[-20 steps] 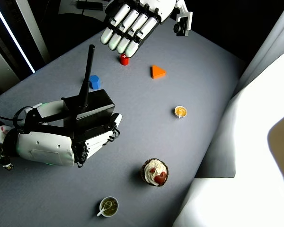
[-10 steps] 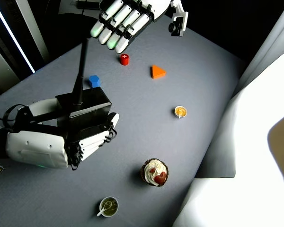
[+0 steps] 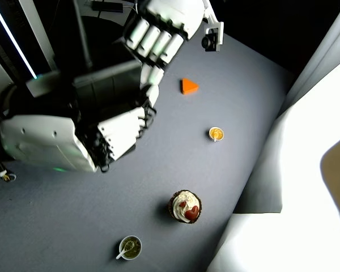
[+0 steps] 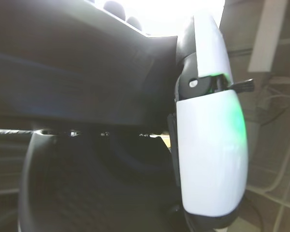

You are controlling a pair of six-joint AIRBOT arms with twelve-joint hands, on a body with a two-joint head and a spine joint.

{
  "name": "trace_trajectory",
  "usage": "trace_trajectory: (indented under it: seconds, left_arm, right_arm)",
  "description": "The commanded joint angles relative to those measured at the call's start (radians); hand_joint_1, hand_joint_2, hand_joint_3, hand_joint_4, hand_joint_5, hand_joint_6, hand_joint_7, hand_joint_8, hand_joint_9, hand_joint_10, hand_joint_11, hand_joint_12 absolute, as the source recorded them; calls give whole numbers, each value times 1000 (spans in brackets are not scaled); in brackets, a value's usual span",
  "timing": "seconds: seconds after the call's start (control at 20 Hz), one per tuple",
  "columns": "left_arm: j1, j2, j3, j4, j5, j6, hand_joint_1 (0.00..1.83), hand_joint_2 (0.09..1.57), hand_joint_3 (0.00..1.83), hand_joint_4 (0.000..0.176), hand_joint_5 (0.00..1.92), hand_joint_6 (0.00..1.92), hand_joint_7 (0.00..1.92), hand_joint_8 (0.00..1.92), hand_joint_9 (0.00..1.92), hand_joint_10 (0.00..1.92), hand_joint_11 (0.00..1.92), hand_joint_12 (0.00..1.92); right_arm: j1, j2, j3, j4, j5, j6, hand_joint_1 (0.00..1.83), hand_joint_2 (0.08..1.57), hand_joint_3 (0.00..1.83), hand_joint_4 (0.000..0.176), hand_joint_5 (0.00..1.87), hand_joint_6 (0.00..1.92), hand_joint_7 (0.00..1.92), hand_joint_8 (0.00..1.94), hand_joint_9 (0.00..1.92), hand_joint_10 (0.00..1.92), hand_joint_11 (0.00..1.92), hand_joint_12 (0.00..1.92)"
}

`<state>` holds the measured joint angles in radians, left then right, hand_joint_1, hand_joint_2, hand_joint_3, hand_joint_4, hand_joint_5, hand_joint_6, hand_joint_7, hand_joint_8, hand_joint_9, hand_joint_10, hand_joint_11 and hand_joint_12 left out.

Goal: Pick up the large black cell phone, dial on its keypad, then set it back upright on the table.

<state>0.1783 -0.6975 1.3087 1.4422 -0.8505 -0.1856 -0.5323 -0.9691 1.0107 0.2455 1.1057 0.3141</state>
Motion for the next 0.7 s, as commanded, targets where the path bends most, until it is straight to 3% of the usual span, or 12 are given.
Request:
trace_trajectory:
  seconds: [0.0, 0.05, 0.1, 0.15, 0.2, 0.25, 0.3, 0.55, 0.6, 0.65]
  left_arm:
    - [-22, 2, -3, -98, 30, 18, 557, 1374, 10, 0, 214, 2, 489, 11, 660, 99, 154, 1220]
    - [-22, 2, -8, -108, 83, 34, 686, 1415, 6, 0, 233, 0, 664, 12, 823, 241, 329, 1338]
    - [-22, 2, -13, -119, 112, 46, 962, 1334, 0, 0, 262, 5, 850, 45, 785, 781, 464, 1589]
    - [-21, 2, -19, -127, 142, 55, 1223, 1263, 20, 0, 263, 6, 722, 1167, 703, 1351, 552, 1828]
    - [-20, 3, -28, -138, 184, 65, 1284, 1246, 10, 0, 230, 2, 710, 1402, 709, 1688, 678, 1902]
    - [-19, 3, -34, -157, 206, 80, 1320, 1204, 0, 0, 183, 12, 793, 1338, 758, 1803, 700, 1917]
    - [-15, 3, -41, -188, 233, 98, 1314, 1226, 3, 0, 145, 8, 749, 1425, 773, 1897, 720, 1920]
    - [-6, 6, -79, -326, 301, 180, 1297, 1285, 17, 0, 75, 0, 638, 1599, 839, 1921, 804, 1921]
    - [-4, 10, -89, -346, 309, 197, 1298, 1285, 15, 0, 84, 2, 640, 1597, 848, 1921, 817, 1921]
    - [-4, 12, -96, -359, 313, 208, 1298, 1286, 14, 0, 84, 2, 640, 1598, 844, 1921, 814, 1921]
  right_arm:
    - [17, 14, -5, -9, 142, 24, 1379, 1117, 0, 0, 852, 1024, 952, 959, 1025, 1141, 1041, 1054]
    - [19, 18, -15, -12, 142, 24, 1382, 1107, 0, 0, 872, 1012, 971, 909, 1051, 1099, 1024, 1040]
    - [19, 19, -18, -14, 142, 24, 1470, 1089, 0, 0, 909, 894, 970, 861, 1061, 962, 942, 1403]
    - [19, 20, -21, -19, 142, 23, 1487, 1085, 0, 0, 924, 870, 973, 837, 1059, 941, 918, 1483]
    - [19, 20, -22, -24, 142, 23, 1491, 1084, 0, 0, 943, 831, 971, 846, 1052, 951, 912, 1505]
    - [19, 20, -22, -26, 142, 23, 1492, 1083, 0, 0, 954, 833, 974, 837, 1048, 949, 898, 1515]
    - [19, 20, -21, -27, 142, 23, 1492, 1083, 0, 0, 954, 827, 980, 831, 1042, 961, 905, 1512]
    - [21, 20, -15, -28, 142, 22, 1492, 1092, 1, 0, 936, 809, 978, 872, 1022, 1006, 862, 1564]
    - [21, 20, -15, -28, 142, 22, 1404, 1101, 4, 0, 910, 895, 990, 916, 1009, 1142, 918, 1255]
    - [21, 20, -14, -29, 142, 21, 1387, 1106, 0, 0, 912, 908, 994, 915, 997, 1188, 945, 1134]
